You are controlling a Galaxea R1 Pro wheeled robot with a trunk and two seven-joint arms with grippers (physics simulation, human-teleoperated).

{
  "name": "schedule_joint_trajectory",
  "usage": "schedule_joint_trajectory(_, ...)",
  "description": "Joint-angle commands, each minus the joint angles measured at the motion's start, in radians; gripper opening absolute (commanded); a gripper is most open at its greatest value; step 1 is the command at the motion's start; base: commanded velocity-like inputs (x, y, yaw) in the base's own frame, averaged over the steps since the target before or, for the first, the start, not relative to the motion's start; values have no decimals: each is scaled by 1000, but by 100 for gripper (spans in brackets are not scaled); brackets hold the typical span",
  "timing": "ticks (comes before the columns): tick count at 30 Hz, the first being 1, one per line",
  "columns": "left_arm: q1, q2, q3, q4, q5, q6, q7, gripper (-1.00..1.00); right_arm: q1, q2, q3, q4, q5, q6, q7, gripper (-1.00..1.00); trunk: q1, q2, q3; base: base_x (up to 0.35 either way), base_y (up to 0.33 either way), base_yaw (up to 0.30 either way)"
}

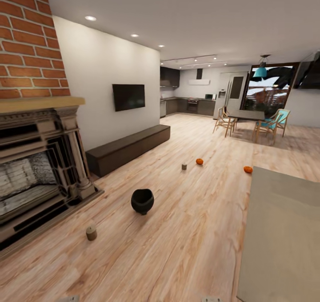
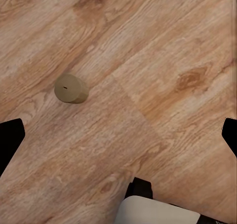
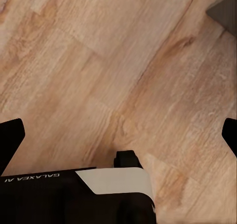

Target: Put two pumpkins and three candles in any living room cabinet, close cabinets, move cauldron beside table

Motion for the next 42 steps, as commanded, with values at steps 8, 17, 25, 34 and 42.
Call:
schedule_joint_trajectory(8,0,0,0,0,0,0,1,100,1,0,0,8,-3,-48,0,100,0,0,0,-76,0,-240)
schedule_joint_trajectory(17,0,0,0,0,0,0,1,100,0,0,0,38,0,-63,0,100,0,0,0,-26,0,-17)
schedule_joint_trajectory(25,0,0,0,0,1,0,1,100,0,0,0,38,0,-64,0,100,0,0,0,69,112,0)
schedule_joint_trajectory(34,0,-1,0,0,0,0,1,100,0,0,0,38,0,-65,0,100,0,0,0,90,58,0)
schedule_joint_trajectory(42,0,0,0,0,0,0,0,100,1,0,0,40,0,-66,0,100,0,0,0,134,108,0)
